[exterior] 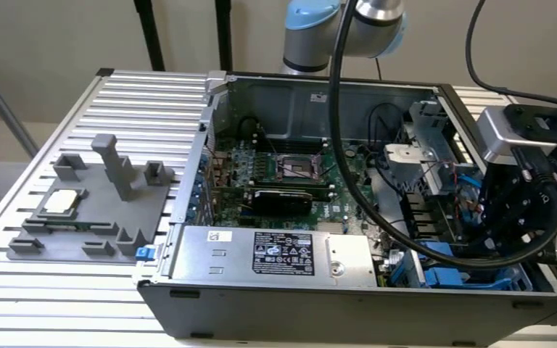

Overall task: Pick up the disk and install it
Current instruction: 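Insert the first disk wire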

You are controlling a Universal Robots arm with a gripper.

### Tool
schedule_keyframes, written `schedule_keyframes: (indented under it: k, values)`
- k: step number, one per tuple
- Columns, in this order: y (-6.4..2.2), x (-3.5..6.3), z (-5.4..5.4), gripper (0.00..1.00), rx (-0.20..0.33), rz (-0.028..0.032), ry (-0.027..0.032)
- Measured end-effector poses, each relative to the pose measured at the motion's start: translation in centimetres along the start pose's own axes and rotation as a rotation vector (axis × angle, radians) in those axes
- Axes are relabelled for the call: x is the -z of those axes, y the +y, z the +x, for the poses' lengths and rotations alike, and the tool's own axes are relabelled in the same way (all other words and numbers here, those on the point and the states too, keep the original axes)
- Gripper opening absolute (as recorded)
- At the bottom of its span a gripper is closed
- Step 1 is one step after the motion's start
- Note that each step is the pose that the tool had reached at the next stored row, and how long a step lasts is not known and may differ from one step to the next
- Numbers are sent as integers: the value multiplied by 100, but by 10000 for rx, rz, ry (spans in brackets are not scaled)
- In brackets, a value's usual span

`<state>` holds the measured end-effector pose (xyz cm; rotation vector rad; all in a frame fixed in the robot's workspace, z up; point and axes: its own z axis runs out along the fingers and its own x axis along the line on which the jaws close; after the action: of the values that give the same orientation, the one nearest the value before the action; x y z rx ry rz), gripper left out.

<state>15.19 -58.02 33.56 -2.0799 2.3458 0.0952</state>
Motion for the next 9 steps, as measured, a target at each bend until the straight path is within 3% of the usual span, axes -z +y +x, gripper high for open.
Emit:
schedule_keyframes:
  k: [1, 5, 9]
  values:
    - [-1, -4, 0, 100, 1, 1, -8]
    - [2, 33, -2, 100, -1, -2, -3]
    - [9, 188, -9, 100, -1, -2, 0]
